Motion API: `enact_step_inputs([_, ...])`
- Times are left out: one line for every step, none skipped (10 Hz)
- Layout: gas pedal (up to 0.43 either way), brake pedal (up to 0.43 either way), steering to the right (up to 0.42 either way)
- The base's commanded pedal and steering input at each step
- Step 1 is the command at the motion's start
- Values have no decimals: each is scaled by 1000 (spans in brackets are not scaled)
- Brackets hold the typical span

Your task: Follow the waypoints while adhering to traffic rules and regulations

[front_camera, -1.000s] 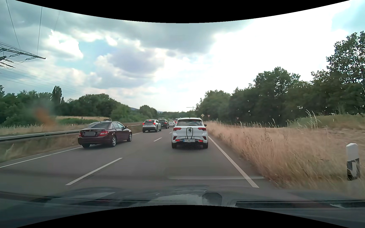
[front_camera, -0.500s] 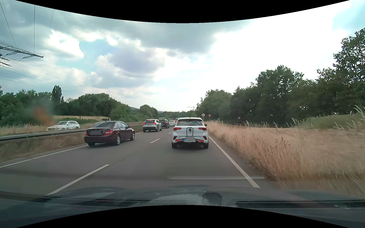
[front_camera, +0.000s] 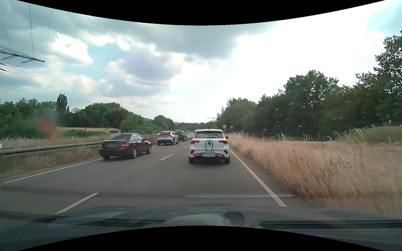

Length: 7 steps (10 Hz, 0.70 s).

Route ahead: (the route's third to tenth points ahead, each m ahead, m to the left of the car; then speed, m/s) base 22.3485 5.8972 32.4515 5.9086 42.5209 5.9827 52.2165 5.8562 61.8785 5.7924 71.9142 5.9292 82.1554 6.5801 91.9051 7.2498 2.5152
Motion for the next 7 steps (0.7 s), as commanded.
enact_step_inputs([0, 0, -1])
enact_step_inputs([0, 0, -1])
enact_step_inputs([0, 0, -1])
enact_step_inputs([0, 0, -1])
enact_step_inputs([0, 0, -1])
enact_step_inputs([0, 0, -1])
enact_step_inputs([0, 0, -1])
